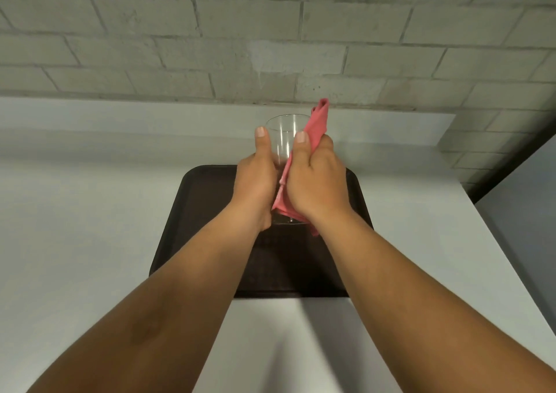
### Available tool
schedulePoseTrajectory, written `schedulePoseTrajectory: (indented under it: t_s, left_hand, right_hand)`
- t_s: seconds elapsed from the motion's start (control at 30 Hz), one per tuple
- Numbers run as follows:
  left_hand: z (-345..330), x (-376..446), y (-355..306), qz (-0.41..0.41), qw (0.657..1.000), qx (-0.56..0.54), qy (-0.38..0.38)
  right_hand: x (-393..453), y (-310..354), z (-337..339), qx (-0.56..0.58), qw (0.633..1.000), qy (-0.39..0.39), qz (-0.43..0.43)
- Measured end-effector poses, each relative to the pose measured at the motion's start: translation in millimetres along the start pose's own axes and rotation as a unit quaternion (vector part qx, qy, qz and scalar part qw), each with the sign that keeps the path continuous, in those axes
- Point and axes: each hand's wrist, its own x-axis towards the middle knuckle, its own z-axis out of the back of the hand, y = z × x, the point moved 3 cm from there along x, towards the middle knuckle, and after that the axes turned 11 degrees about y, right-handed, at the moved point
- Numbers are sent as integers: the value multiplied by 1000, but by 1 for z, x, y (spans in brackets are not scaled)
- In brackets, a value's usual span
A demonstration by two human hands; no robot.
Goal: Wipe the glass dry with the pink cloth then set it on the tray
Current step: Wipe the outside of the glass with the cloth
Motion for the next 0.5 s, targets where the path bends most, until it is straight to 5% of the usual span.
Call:
schedulePoseTrajectory:
  t_s: [0.17, 0.37, 0.5]
  left_hand:
    - [-10, -6, 4, 27, 995, -42, 91]
    - [-2, -1, 4, 59, 990, -103, 74]
    - [-4, -7, 6, 44, 989, -119, 75]
  right_hand:
    - [0, 1, 0, -28, 999, -7, 21]
    - [-21, -5, -10, -78, 992, 95, 22]
    - [-20, 1, -8, -94, 991, 94, 19]
